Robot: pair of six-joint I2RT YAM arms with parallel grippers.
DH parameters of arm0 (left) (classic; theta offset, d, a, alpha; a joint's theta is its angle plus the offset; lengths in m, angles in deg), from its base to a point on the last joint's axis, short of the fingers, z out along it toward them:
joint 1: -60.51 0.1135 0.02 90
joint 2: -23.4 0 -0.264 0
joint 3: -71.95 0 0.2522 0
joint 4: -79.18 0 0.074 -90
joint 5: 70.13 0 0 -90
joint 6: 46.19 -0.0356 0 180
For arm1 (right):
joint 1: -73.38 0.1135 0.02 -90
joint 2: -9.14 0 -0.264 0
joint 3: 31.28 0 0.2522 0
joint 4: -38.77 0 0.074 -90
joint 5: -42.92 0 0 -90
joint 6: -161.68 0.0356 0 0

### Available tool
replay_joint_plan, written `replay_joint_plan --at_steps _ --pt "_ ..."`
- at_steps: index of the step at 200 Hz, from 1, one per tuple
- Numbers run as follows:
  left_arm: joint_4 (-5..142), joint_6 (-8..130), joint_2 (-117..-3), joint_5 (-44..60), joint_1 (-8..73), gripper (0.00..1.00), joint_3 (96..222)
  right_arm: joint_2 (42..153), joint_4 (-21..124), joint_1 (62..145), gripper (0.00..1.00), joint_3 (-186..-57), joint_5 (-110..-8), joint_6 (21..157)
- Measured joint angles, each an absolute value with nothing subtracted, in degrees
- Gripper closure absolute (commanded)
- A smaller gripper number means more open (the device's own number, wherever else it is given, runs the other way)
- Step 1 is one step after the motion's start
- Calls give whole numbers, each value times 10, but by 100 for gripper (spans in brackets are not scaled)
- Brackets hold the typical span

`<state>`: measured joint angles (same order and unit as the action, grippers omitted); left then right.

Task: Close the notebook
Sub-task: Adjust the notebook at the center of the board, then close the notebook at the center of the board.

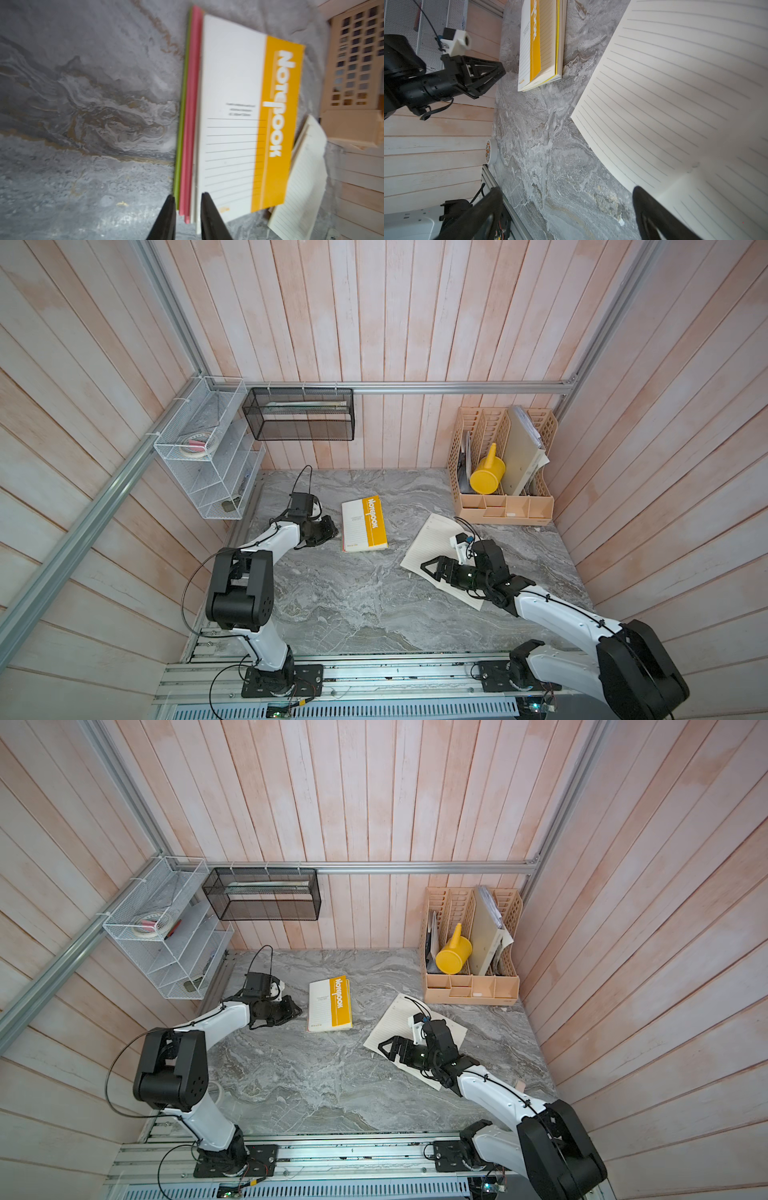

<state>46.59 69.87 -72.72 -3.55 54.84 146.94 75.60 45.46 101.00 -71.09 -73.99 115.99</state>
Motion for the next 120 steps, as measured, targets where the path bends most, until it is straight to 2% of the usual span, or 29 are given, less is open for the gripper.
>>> replay_joint_plan --at_steps 29,62,120 --pt "525 712 -655 -118 540 73 1436 755 465 1010 2 -715 -736 1152" --pt "602 767 -632 -202 480 69 1377 738 480 991 2 -715 -729 1146" --pt "721 895 -633 -248 405 66 1253 646 533 835 2 -708 -740 1109"
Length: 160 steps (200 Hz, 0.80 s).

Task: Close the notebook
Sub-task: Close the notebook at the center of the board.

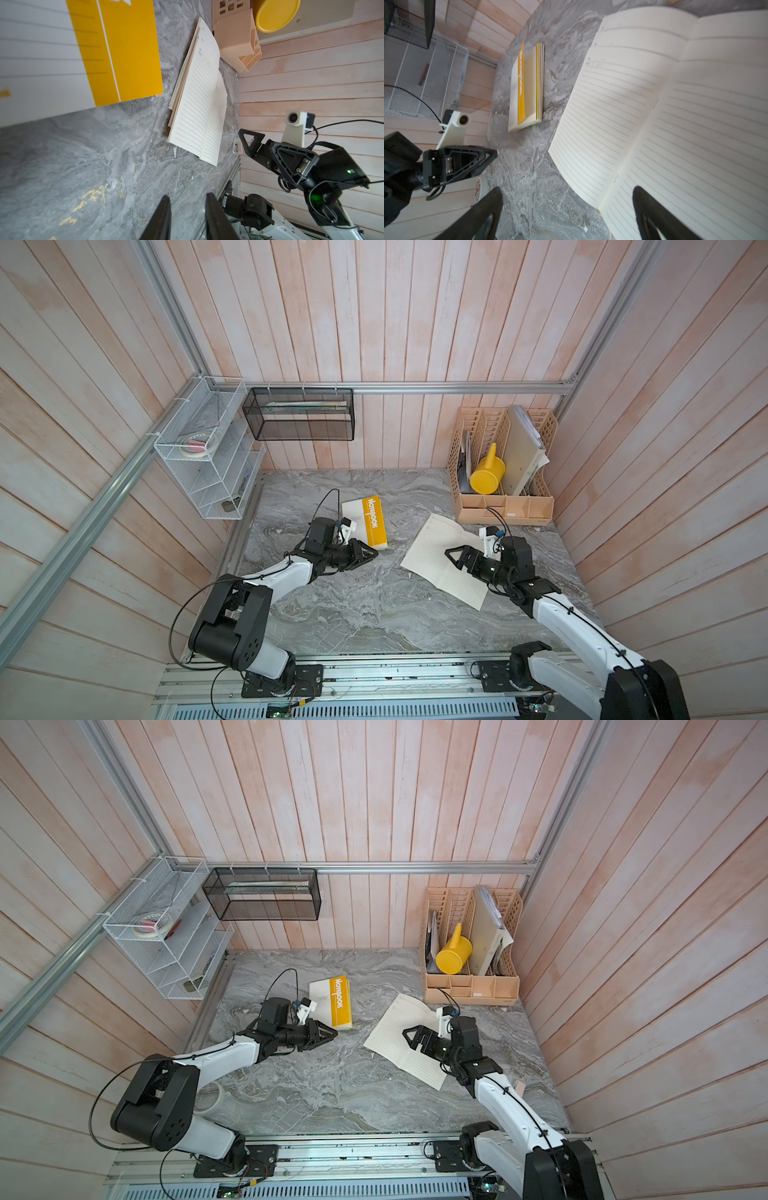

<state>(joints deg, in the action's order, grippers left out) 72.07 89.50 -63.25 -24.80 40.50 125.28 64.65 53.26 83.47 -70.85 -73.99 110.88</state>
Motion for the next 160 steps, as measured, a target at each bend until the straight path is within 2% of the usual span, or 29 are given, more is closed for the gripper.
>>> replay_joint_plan --at_steps 32,79,160 --pt "836 979 -673 -253 370 64 1210 621 550 758 2 -681 -754 1092" --pt "976 1088 -778 -247 307 65 1196 654 556 736 2 -638 -776 1089" --pt "997 1126 -818 -220 292 64 1236 699 533 735 2 -628 -786 1088"
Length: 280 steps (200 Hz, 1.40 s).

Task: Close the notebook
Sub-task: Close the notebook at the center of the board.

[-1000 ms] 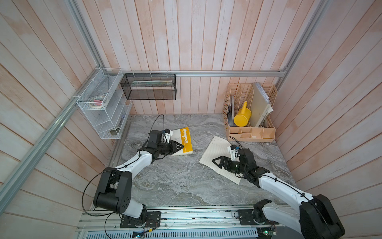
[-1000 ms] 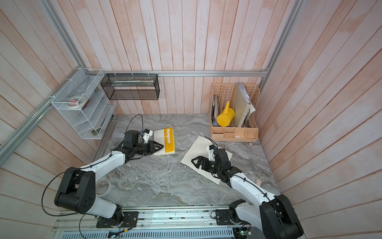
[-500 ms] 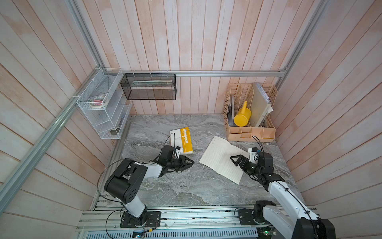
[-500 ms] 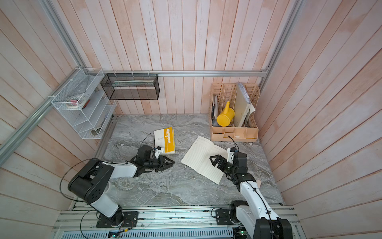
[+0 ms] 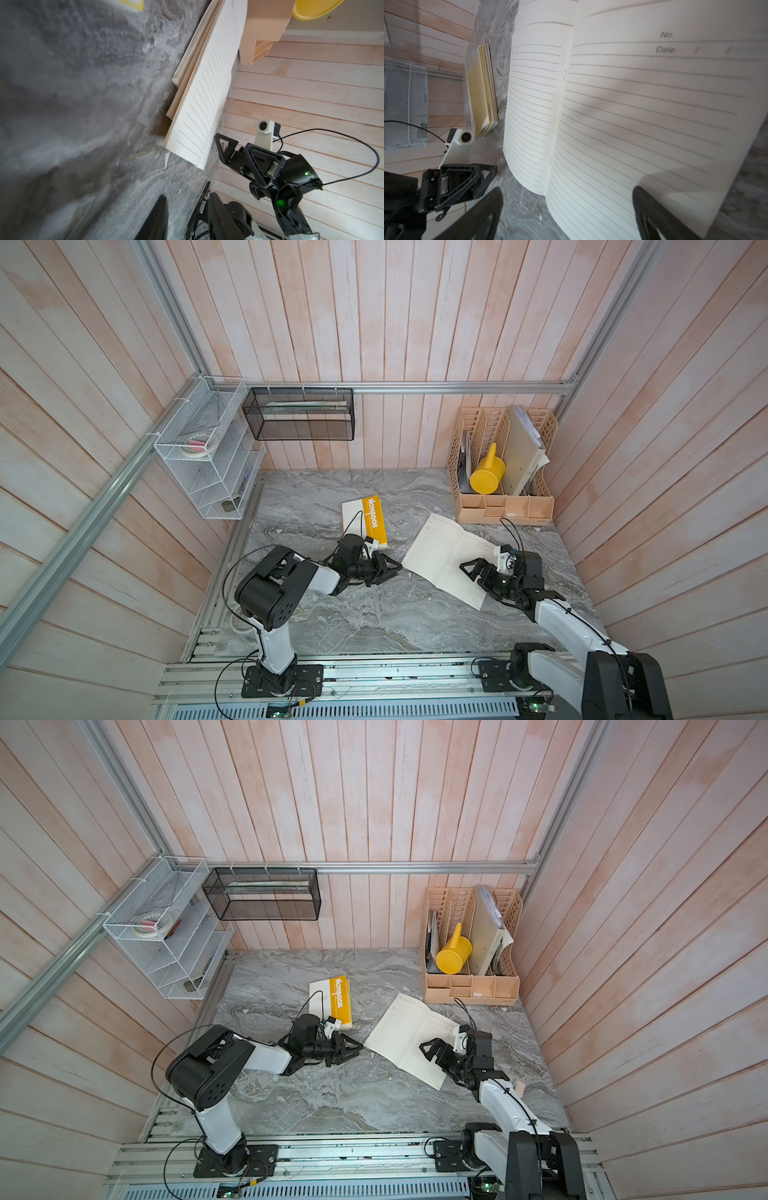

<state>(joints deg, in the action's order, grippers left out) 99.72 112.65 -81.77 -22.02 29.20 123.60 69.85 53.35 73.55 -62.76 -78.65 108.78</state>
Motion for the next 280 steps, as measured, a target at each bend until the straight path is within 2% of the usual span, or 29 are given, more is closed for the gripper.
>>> replay_joint_plan --at_steps 15,135,147,195,212,226,250,280 --pt "997 1129 -828 -216 292 61 1245 704 533 734 2 -624 -787 1084" --pt "997 1142 -888 -201 280 63 1294 693 539 733 2 -620 -791 1067" --pt "997 1144 -890 -199 279 66 1296 692 540 733 2 -620 -791 1067" --pt "1002 1153 -898 -189 277 71 1305 688 548 733 2 -620 -792 1065" --pt "1004 1157 -898 -187 277 78 1306 686 551 733 2 -620 -792 1065" --pt "1007 1158 -898 -186 276 89 1306 685 552 733 2 -620 -792 1065" --pt "1011 1166 -898 -184 272 98 1306 685 552 733 2 -620 -792 1065" --pt "1015 1165 -898 -184 269 100 1306 685 552 733 2 -620 -792 1065"
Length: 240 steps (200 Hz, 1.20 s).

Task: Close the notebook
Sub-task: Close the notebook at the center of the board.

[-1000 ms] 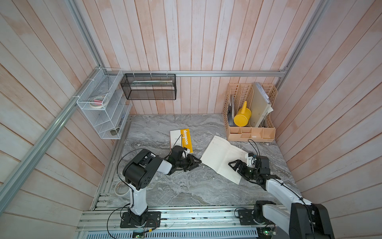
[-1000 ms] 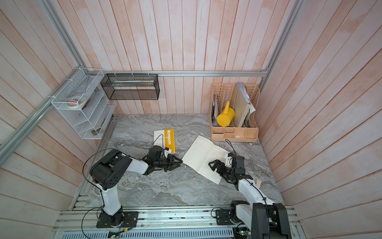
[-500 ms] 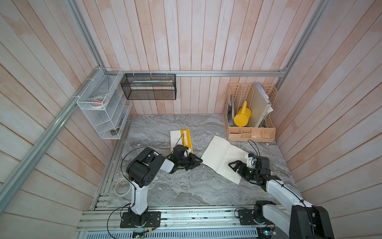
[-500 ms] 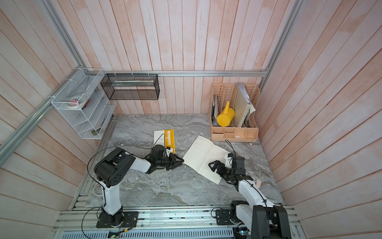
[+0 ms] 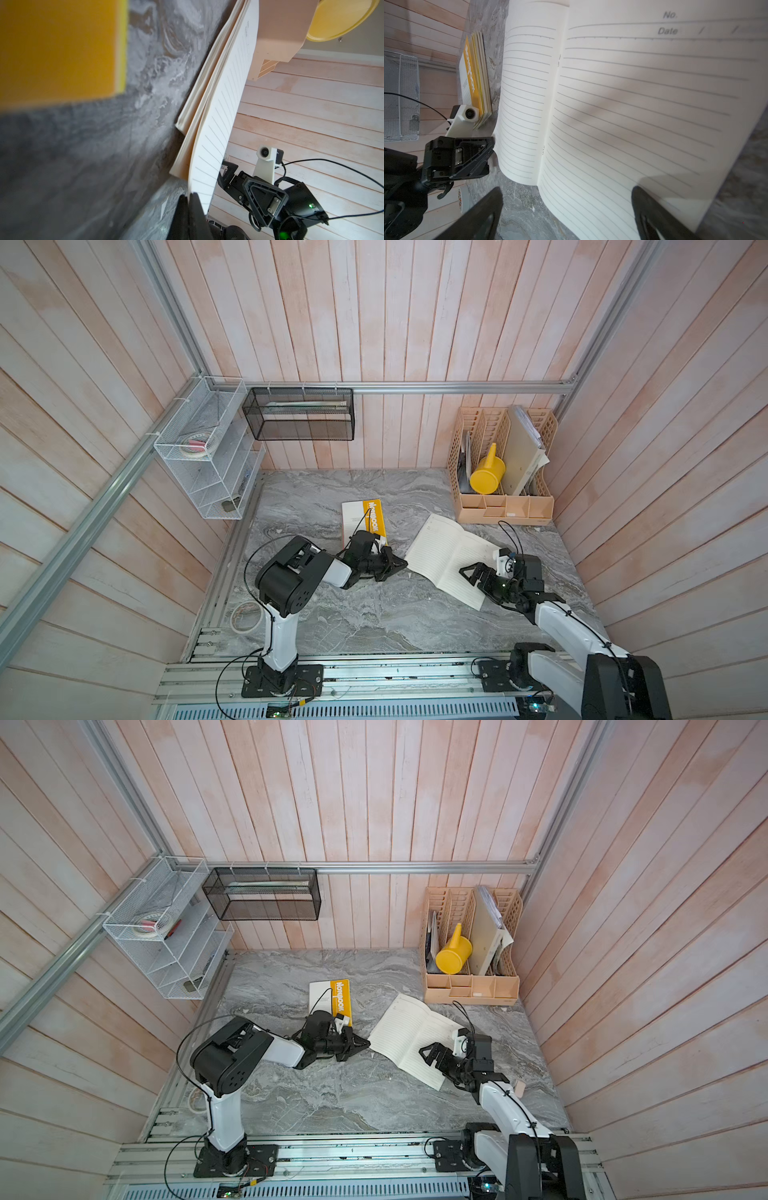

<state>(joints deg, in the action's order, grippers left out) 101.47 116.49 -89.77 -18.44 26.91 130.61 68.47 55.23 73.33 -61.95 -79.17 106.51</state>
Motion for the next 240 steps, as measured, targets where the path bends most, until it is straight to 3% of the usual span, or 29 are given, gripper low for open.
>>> replay_joint_plan --at_steps 48,156,240 --pt "1014 1165 -885 -185 263 100 1303 670 563 733 2 -619 -793 1065" --pt "947 1125 -686 -174 251 100 1238 552 638 741 2 -652 -774 1061" --pt "789 1078 -509 -93 251 100 1178 537 630 870 2 -639 -740 1127"
